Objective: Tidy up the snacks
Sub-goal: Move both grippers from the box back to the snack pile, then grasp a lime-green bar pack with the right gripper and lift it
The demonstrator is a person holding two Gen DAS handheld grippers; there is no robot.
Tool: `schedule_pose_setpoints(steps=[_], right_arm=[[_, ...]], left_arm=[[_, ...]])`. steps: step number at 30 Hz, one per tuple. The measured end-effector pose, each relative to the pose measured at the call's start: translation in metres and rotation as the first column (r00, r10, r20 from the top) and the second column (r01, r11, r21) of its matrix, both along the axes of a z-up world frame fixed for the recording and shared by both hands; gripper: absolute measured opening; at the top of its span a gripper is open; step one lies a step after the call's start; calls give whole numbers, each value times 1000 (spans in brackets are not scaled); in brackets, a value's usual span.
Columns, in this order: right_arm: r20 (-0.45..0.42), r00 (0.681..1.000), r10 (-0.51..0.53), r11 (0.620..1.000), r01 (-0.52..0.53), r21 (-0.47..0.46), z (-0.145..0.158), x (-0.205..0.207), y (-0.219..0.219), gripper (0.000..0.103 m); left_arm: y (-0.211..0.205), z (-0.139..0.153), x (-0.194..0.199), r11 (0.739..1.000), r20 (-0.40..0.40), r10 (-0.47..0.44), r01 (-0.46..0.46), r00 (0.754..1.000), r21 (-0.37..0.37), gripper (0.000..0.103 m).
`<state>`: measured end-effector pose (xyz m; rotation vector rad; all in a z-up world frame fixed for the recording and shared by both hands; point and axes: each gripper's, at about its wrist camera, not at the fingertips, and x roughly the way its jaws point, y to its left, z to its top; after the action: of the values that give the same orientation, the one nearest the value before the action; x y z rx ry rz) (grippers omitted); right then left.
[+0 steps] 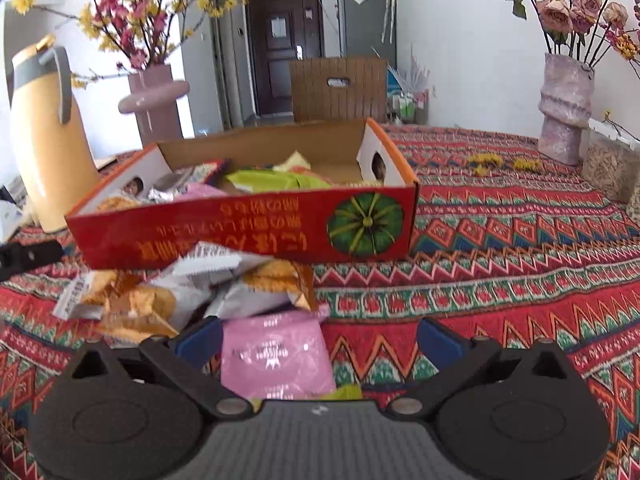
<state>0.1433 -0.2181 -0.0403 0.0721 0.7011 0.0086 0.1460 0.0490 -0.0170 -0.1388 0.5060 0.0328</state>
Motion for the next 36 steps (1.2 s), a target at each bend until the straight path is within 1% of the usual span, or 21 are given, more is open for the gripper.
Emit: schedule_pose_setpoints(steps=[6, 9, 14, 19, 23, 28, 32, 36], right_arm=[[-46, 999, 0, 1000, 1, 30, -1, -6, 8, 103], [-34, 999, 10, 999, -9, 41, 7, -12, 14, 103], [2, 1000, 1, 1000, -1, 23, 19, -25, 14, 103], [-35, 999, -30, 998, 32, 53, 15, -39, 9, 103], [-48, 997, -64, 996, 67, 64, 18, -44, 12, 103], [-75, 991, -114, 991, 118, 60, 23, -38, 24, 103], [-129, 980, -154, 984, 164, 71, 22, -32, 33, 103], [-150, 970, -192, 977, 203, 62, 22, -34, 38, 103]], left_arm=[[1, 0, -1, 1000, 1, -2, 2, 1000, -8, 103], [2, 0, -1, 1000, 2, -3, 3, 1000, -12, 103], [2, 0, -2, 1000, 3, 0, 0, 1000, -15, 103], [1, 2, -3, 1000, -22, 8, -8, 1000, 4, 103], [5, 9, -16, 1000, -37, 15, -15, 999, 12, 103], [18, 17, -46, 1000, -24, 13, -13, 1000, 2, 103], [33, 15, -63, 1000, -33, 11, -12, 999, -26, 103], [46, 10, -74, 999, -45, 12, -14, 999, -51, 103]])
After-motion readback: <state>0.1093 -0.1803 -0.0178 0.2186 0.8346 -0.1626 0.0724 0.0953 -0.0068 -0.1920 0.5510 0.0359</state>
